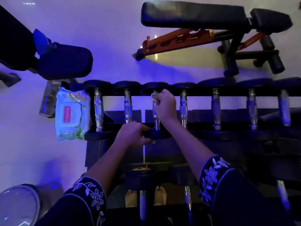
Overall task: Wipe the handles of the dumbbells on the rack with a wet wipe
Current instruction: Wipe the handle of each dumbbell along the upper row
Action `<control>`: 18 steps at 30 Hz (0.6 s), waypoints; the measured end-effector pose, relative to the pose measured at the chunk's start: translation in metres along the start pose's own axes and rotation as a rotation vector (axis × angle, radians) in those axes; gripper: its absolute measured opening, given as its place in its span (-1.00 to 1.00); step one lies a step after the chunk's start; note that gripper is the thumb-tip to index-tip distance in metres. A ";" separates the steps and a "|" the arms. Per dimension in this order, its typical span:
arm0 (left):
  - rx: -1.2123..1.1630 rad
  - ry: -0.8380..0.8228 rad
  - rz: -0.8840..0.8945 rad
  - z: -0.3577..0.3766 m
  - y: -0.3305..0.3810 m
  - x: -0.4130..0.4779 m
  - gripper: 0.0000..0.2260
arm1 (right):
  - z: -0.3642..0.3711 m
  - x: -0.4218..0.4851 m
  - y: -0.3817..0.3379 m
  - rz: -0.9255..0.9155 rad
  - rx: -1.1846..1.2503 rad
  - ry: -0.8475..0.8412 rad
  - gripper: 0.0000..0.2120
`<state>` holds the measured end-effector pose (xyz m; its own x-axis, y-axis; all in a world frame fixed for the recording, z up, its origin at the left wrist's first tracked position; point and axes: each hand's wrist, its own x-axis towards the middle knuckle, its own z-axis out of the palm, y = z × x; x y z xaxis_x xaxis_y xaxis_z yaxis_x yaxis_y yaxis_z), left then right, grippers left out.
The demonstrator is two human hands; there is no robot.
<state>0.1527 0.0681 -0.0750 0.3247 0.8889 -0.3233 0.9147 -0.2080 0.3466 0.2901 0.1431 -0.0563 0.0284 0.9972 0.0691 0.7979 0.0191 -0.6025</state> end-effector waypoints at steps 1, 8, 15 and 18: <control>0.000 -0.001 0.000 0.000 0.000 0.000 -0.48 | 0.003 -0.011 0.003 -0.002 -0.009 0.012 -0.70; -0.006 0.020 0.004 0.005 -0.006 0.003 -0.51 | 0.002 -0.037 0.012 0.070 0.071 -0.035 -0.66; -0.006 0.005 0.003 0.003 -0.004 0.003 -0.47 | -0.005 -0.004 0.006 0.137 0.161 0.034 -0.67; -0.004 -0.005 -0.002 0.002 -0.004 0.002 -0.47 | 0.002 -0.036 0.014 0.105 0.142 0.027 -0.68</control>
<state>0.1503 0.0697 -0.0790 0.3239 0.8871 -0.3289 0.9144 -0.2043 0.3495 0.2989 0.1080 -0.0684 0.1252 0.9919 0.0200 0.6966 -0.0735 -0.7137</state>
